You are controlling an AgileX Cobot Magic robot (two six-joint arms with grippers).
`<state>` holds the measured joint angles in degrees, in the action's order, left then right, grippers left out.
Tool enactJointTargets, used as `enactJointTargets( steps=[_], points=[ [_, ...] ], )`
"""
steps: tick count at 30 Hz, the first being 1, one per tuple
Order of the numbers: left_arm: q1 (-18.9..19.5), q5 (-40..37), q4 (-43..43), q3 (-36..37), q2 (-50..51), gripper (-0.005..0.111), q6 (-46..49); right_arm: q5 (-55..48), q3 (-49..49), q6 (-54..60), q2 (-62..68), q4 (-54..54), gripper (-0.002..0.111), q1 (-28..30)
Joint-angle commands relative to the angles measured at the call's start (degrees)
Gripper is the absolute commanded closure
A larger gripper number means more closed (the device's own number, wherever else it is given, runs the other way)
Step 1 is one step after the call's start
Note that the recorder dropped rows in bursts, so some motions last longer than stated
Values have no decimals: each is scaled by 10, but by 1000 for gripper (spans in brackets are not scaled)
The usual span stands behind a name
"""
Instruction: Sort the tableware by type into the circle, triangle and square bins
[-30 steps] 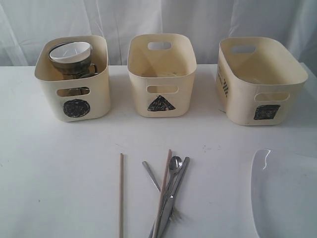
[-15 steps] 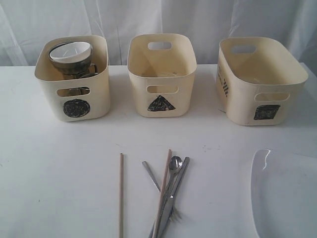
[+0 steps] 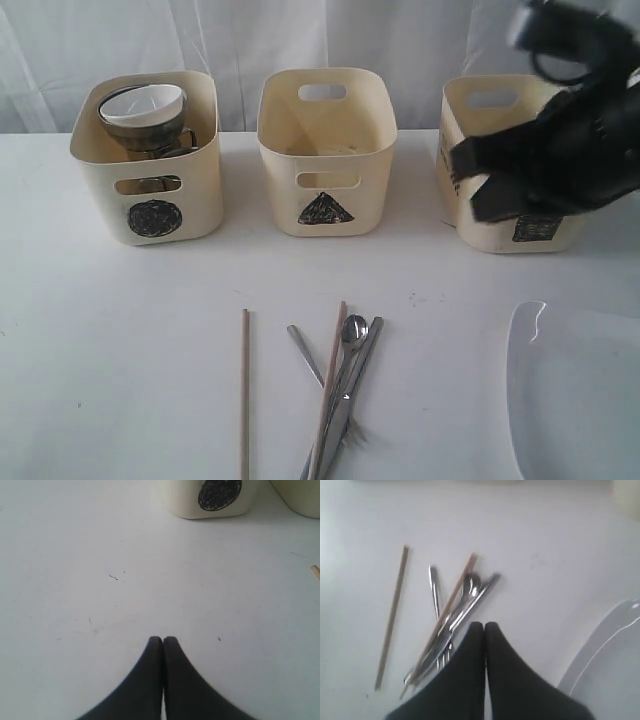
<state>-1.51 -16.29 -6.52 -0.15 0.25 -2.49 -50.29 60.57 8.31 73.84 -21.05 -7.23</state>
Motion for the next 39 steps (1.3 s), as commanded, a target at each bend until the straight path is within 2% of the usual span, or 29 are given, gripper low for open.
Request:
enactJointTargets(
  steps=[1,5,8,10,13,14,16,17,19,21,22,25,28,32,35,39],
  points=[
    [-4,0,-2,1,-2,107,-3,-84,6,-27,57,67,108,-68],
    [-4,0,-2,1,-2,107,-3,-55,6,-51,78,116,108,-93],
    [-4,0,-2,1,-2,107,-3,38,6,-50,82,110,108,-94],
    [-4,0,-2,1,-2,107,-3,114,6,-55,84,84,108,-94],
    [-4,0,-2,1,-2,107,-3,265,6,-69,92,-28,108,-94],
    [-4,0,-2,1,-2,107,-3,276,6,-71,96,-53,108,-94],
    [-4,0,-2,1,-2,107,-3,234,6,-57,104,-129,108,-109],
    [-4,0,-2,1,-2,107,-3,161,6,-2,116,-179,108,-142],
    [-4,0,-2,1,-2,107,-3,157,6,15,155,-203,108,-226],
    [-4,0,-2,1,-2,107,-3,186,11,-28,203,-176,108,-286],
    [-4,0,-2,1,-2,107,-3,178,13,-88,216,-134,108,-299],
    [-4,0,-2,1,-2,107,-2,160,15,-259,231,80,108,-310],
    [-4,0,-2,1,-2,107,-2,141,21,-328,245,214,108,-310],
    [-4,0,-2,1,-2,107,-2,120,42,-343,264,291,99,-310],
    [-4,0,-2,1,-2,107,-2,120,62,-340,273,304,91,-310],
    [-4,0,-2,1,-2,107,-2,113,72,-339,280,312,72,-310]
  ],
)
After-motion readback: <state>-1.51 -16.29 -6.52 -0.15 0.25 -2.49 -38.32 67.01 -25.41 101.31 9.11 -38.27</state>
